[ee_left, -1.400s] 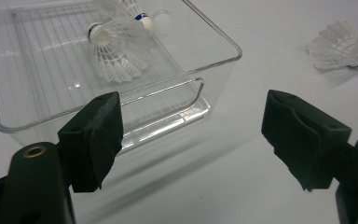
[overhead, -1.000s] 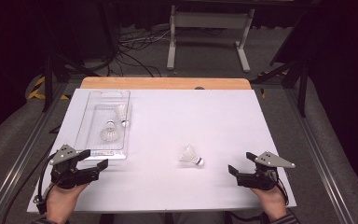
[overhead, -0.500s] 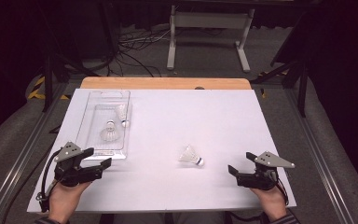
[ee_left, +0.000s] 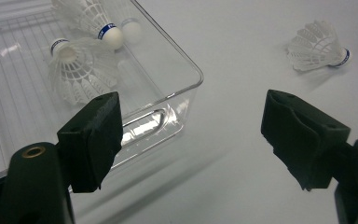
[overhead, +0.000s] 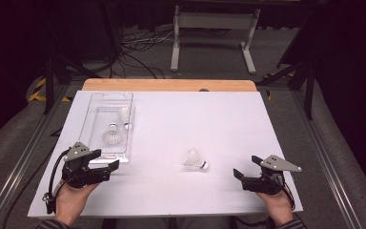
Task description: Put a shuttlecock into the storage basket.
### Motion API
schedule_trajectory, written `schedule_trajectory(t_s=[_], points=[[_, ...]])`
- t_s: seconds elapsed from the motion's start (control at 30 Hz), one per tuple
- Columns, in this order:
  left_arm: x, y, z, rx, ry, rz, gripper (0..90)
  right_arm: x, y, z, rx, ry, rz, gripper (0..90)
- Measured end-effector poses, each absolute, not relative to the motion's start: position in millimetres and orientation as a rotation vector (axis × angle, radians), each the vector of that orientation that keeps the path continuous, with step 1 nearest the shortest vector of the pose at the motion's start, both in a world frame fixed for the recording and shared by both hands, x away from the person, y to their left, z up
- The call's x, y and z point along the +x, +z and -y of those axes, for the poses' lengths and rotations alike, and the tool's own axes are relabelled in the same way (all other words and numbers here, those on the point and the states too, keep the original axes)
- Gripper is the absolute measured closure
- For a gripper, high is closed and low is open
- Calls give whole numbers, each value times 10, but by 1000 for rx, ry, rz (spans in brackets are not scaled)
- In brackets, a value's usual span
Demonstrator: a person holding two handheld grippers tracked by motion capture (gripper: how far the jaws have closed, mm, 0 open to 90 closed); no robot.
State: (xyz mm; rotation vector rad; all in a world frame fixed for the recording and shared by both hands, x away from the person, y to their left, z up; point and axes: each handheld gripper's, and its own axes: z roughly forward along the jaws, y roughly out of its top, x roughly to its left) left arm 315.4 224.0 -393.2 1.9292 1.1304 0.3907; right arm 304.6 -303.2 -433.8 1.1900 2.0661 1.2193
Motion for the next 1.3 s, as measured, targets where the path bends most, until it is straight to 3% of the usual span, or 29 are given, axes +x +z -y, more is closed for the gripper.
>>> schedule_trajectory(t_s=[1.3], points=[[3247,-3894,-1947,1974,353,-1062,217,3044,-4337,3031,1186,1222,-2071,110]])
